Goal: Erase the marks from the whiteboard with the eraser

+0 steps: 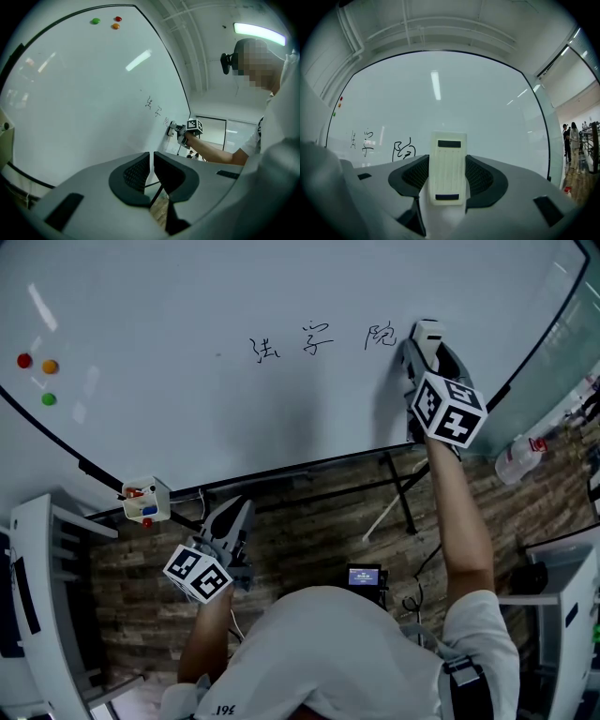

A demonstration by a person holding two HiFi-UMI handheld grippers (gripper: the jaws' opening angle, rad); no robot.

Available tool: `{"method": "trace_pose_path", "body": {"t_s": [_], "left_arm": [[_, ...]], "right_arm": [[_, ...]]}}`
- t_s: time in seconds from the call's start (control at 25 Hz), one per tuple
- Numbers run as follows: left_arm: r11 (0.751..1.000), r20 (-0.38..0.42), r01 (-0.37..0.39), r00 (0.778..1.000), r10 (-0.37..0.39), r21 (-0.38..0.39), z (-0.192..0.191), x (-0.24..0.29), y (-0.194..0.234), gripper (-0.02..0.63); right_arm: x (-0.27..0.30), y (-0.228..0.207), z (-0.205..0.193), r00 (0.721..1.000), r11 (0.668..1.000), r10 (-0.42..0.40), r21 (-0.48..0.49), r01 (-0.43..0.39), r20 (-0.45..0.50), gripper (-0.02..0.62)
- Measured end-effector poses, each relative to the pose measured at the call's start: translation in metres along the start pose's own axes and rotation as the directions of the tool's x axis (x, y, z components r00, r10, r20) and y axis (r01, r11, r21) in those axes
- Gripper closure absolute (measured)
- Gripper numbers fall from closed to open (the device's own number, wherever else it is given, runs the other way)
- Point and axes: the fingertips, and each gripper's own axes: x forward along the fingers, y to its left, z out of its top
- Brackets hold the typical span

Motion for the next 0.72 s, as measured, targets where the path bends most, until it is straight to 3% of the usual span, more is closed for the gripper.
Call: {"method": "trace_pose_path", "body": {"t_s": [0.72], "left_arm": [[1.0, 0.017, -0.004, 1.0, 0.004, -0.012, 0.007, -0.027, 0.021, 0.588]], "right_arm": [[-0.002, 0.069, 0.007, 1.0, 1.0, 0.03, 0.0, -0.03, 0.008, 0.337]]}}
